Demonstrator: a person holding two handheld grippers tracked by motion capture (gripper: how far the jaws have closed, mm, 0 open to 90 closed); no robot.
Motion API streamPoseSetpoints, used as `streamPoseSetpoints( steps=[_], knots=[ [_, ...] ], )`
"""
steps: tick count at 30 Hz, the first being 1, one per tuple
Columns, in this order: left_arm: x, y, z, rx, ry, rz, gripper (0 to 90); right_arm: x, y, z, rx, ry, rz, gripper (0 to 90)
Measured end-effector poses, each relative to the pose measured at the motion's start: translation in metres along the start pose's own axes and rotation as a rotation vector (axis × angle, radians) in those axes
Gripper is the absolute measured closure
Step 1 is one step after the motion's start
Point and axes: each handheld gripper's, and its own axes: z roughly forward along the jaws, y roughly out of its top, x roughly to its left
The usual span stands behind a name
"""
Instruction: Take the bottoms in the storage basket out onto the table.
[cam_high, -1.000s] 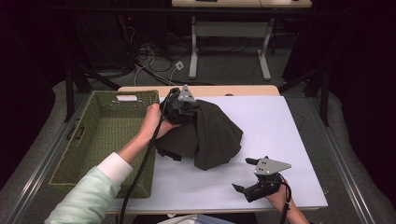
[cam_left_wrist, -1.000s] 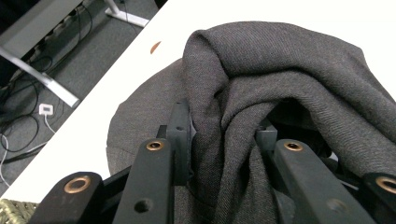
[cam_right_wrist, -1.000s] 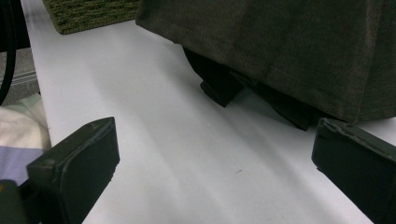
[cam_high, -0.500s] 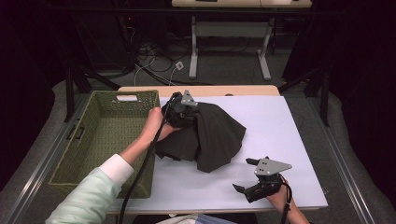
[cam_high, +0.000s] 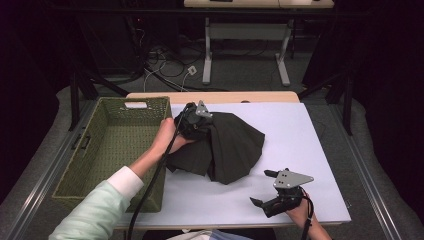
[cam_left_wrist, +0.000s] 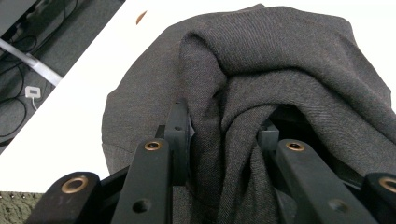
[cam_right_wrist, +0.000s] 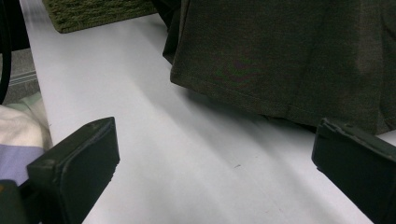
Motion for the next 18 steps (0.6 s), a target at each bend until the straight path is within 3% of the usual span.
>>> streamPoseSetpoints(
  steps=[11,18],
  knots=[
    [-0.005,-0.007,0.009,0.036,-0.018,0.013,66.8,0.001,0.001,0.002,0.001,0.005,-0.004,0.4],
    [-0.003,-0.012,0.012,0.061,-0.056,-0.014,64.5,0.000,0.002,0.004,0.003,0.012,-0.005,0.4]
  ],
)
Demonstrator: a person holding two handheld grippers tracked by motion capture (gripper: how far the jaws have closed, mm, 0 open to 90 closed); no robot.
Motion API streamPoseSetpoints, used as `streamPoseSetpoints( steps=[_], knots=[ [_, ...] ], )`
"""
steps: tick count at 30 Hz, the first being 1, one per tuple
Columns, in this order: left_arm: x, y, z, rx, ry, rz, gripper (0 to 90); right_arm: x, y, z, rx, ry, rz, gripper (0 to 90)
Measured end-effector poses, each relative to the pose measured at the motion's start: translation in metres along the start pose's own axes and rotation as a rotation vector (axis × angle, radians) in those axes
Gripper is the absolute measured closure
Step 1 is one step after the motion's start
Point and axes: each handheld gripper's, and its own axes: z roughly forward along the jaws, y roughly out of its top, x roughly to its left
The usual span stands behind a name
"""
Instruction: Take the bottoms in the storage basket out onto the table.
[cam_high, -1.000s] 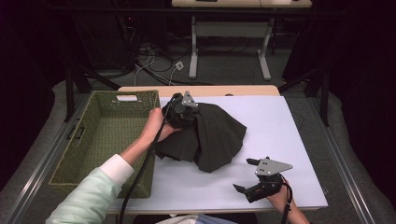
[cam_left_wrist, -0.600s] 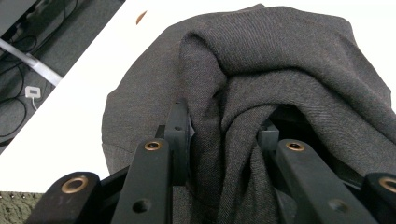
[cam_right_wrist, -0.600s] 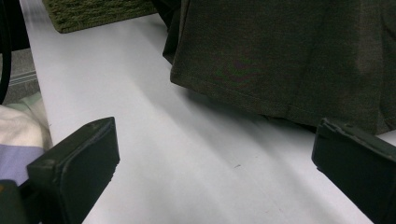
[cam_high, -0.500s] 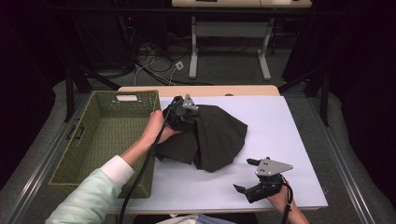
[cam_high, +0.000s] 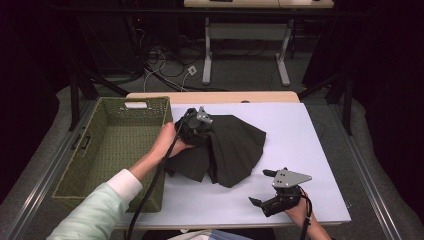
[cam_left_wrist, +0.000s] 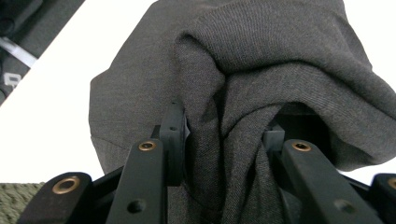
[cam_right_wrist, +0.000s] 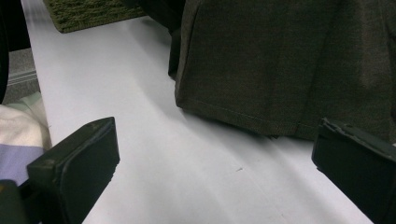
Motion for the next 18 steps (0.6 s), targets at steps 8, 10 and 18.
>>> streamPoseSetpoints(
  steps=[8,10,18],
  knots=[
    [-0.003,-0.006,0.004,0.020,-0.018,-0.009,61.9,-0.001,0.001,0.002,0.002,0.007,-0.002,0.4],
    [-0.003,-0.008,0.005,0.024,-0.020,-0.013,60.7,-0.001,0.001,0.003,0.002,0.008,-0.001,0.4],
    [-0.005,-0.016,0.009,0.048,-0.044,-0.033,52.8,-0.001,0.001,0.003,0.002,0.010,-0.003,0.4]
  ],
)
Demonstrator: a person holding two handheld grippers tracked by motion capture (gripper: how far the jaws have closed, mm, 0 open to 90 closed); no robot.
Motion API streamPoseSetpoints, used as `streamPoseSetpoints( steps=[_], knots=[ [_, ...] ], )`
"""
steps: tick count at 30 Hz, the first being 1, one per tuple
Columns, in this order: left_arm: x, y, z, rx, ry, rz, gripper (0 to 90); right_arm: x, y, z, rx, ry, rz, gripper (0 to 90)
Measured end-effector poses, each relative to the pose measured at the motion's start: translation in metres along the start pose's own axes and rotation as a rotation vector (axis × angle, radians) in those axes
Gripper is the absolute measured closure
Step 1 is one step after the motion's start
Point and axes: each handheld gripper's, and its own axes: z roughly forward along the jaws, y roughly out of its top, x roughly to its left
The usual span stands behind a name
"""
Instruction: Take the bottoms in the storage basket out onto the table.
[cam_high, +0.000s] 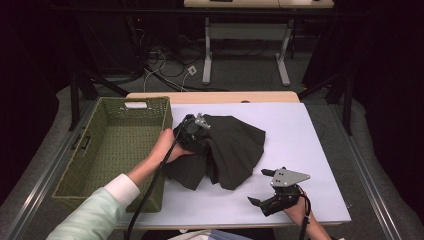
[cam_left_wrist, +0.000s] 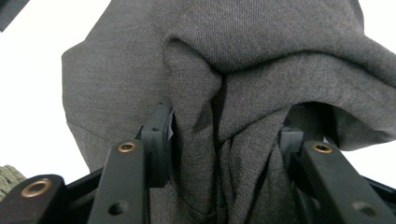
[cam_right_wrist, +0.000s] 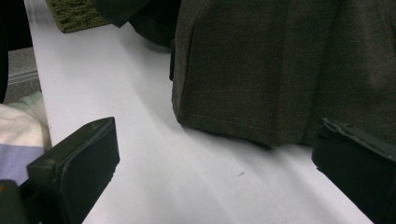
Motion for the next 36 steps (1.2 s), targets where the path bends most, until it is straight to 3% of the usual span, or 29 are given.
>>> streamPoseSetpoints(
  steps=[10,14,21,30,36],
  knots=[
    [-0.004,-0.008,0.005,0.032,-0.024,0.002,49.9,0.000,0.000,0.000,0.001,0.001,-0.002,0.4],
    [-0.004,-0.010,0.002,0.037,-0.024,-0.024,36.4,0.000,0.000,0.000,0.002,0.000,-0.002,0.4],
    [-0.002,-0.021,-0.014,-0.006,-0.014,-0.076,17.2,0.000,0.000,0.001,0.003,0.001,-0.005,0.4],
    [-0.001,-0.034,-0.035,-0.056,0.012,-0.098,6.0,0.001,0.001,0.001,0.005,0.001,-0.006,0.4],
    [-0.003,-0.042,-0.049,-0.076,0.034,-0.088,2.5,0.001,0.001,0.001,0.005,0.003,-0.004,0.4]
  ],
)
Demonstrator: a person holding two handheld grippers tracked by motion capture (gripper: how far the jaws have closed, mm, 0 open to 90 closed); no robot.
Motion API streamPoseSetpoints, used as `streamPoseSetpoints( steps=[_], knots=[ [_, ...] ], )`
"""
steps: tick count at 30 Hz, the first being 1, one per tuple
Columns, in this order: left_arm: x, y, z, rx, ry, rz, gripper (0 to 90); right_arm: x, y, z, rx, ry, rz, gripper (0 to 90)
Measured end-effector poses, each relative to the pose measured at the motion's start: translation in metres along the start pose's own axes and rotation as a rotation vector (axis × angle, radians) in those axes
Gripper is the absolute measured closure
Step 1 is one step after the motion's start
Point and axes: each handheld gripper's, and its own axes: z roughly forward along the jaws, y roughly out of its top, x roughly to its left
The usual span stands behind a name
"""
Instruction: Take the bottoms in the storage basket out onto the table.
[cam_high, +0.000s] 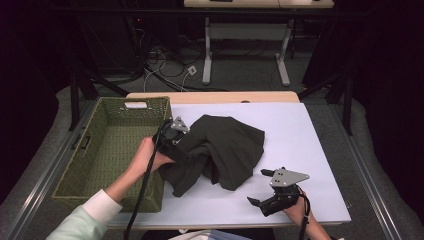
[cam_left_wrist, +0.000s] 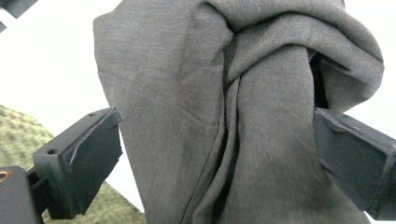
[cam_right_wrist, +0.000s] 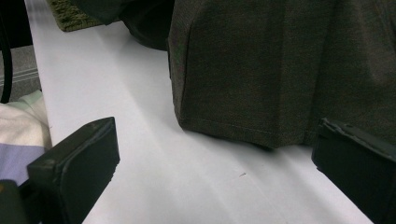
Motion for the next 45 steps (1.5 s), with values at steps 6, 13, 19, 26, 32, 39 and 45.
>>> streamPoseSetpoints(
  steps=[6,13,19,26,32,39,45],
  knots=[
    [0.001,-0.009,-0.017,-0.032,0.026,-0.014,0.7,0.000,0.000,0.000,0.000,0.000,0.001,0.4],
    [0.005,-0.025,-0.030,-0.044,0.049,-0.034,0.1,0.000,0.000,0.001,-0.001,-0.001,0.004,0.4],
    [0.007,-0.036,-0.046,-0.078,0.070,-0.044,0.0,0.000,0.000,0.001,0.002,-0.002,0.002,0.4],
    [0.003,-0.050,-0.057,-0.090,0.087,-0.047,0.0,0.000,0.000,0.001,0.004,-0.004,0.001,0.4],
    [-0.001,-0.061,-0.063,-0.094,0.097,-0.050,0.0,0.001,0.001,0.001,0.003,-0.004,0.001,0.4],
    [-0.005,-0.072,-0.066,-0.101,0.118,-0.046,0.0,0.001,0.001,0.001,0.005,-0.004,0.001,0.4],
    [-0.007,-0.082,-0.069,-0.107,0.119,-0.060,0.0,0.001,0.000,0.001,0.005,-0.004,0.001,0.4]
  ],
)
